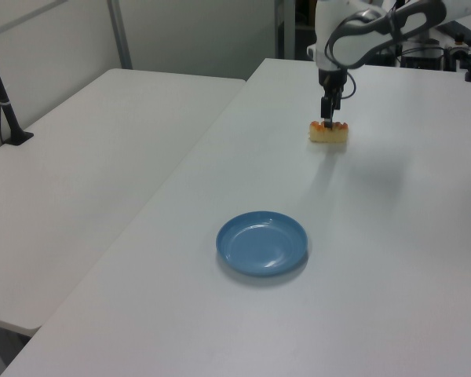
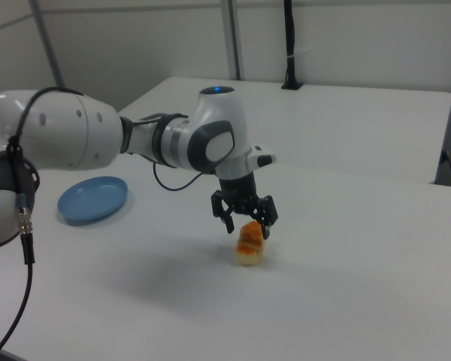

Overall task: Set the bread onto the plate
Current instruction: 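Move the open gripper down over the orange-glazed bread roll, then close the gripper on the bread roll and lift it, then carry the held bread roll over to the blue plate and lower it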

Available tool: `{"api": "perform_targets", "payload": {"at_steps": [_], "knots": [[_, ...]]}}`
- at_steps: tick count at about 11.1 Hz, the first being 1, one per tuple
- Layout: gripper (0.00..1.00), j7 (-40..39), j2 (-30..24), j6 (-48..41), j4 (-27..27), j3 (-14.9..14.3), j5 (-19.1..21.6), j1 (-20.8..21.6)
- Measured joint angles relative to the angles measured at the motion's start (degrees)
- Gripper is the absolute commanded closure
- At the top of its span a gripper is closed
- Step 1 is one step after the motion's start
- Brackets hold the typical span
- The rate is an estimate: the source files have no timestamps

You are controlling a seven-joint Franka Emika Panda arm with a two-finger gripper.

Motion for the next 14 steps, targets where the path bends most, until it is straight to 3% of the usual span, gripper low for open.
{"api": "perform_targets", "payload": {"at_steps": [1, 2, 4, 5, 11, 14], "knots": [[0.0, 0.0, 0.9, 0.5, 0.0, 0.0, 0.0, 0.1], [0.06, 0.0, 1.6, 1.1, 0.0, 0.0, 0.0, 0.2], [0.45, 0.0, 2.7, 2.5, 0.0, 0.0, 0.0, 0.3], [0.56, 0.0, 3.1, 2.9, 0.0, 0.0, 0.0, 0.3], [0.61, 1.1, 1.6, 2.9, 0.1, 2.0, 0.0, 1.8], [0.6, 8.7, -1.7, -0.4, 0.3, 3.0, 0.1, 10.2]]}}
